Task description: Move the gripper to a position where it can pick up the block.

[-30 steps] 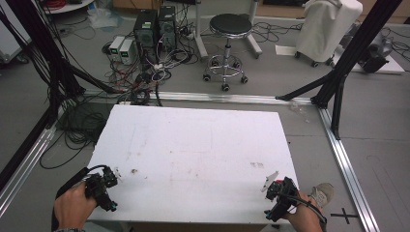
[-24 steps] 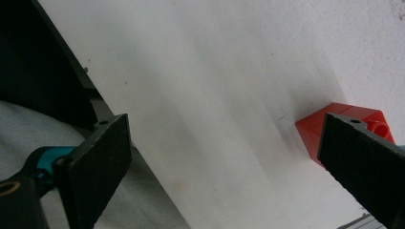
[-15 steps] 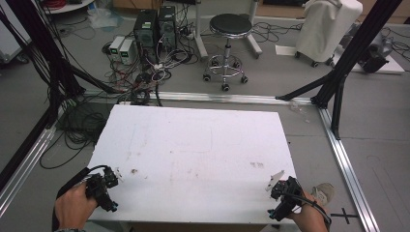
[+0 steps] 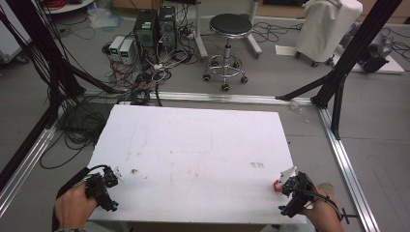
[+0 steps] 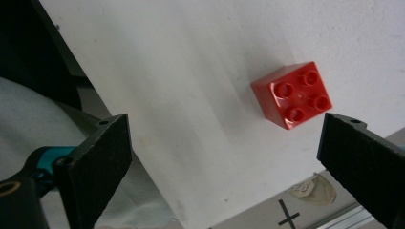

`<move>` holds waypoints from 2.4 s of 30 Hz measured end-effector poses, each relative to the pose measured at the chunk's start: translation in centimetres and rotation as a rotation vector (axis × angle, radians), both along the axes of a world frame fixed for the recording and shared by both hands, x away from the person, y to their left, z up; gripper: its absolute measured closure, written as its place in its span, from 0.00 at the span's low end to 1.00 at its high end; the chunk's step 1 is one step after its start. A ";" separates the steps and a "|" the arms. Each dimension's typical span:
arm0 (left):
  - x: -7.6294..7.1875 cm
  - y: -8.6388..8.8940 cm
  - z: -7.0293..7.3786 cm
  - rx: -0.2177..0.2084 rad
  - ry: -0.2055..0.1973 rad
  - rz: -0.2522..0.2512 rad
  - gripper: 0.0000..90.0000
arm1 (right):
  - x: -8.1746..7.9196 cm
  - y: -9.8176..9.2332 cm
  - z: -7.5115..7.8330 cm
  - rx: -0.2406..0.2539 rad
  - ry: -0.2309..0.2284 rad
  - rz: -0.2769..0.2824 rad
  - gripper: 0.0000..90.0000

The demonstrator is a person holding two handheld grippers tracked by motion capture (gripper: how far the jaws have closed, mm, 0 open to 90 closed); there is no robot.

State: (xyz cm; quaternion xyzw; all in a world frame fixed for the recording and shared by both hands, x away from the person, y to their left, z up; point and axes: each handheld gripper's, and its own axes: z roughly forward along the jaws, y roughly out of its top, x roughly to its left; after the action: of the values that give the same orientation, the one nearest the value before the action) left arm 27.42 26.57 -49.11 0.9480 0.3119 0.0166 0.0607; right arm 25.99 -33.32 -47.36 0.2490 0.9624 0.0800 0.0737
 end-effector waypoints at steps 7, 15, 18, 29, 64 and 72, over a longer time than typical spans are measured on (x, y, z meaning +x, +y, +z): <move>0.0 0.0 0.0 0.004 -0.002 -0.003 0.21 | 1.0 -1.1 0.7 -0.005 0.007 0.062 0.05; 0.0 -0.1 0.0 0.009 -0.004 -0.005 0.21 | 2.5 -1.1 1.1 -0.012 0.021 0.147 0.04; 0.0 -0.1 -0.1 0.009 -0.003 -0.007 0.21 | 3.1 -1.1 1.2 -0.024 0.030 0.179 0.04; 0.0 -0.1 -0.2 0.012 -0.001 -0.012 0.21 | 4.8 -1.0 1.3 -0.064 0.032 0.305 0.05; 0.0 -0.4 -0.3 0.018 -0.002 -0.022 0.22 | 6.9 -0.4 -2.5 -0.091 0.082 0.390 0.05; 0.0 -0.3 -0.2 0.018 -0.002 -0.019 0.22 | 7.2 -0.4 -3.5 -0.086 0.094 0.394 0.05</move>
State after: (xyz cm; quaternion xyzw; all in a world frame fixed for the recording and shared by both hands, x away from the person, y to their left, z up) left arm 27.37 26.25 -49.35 0.9514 0.3027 0.0195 0.0529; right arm 33.15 -33.68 -50.90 0.0563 0.9974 0.0397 0.0221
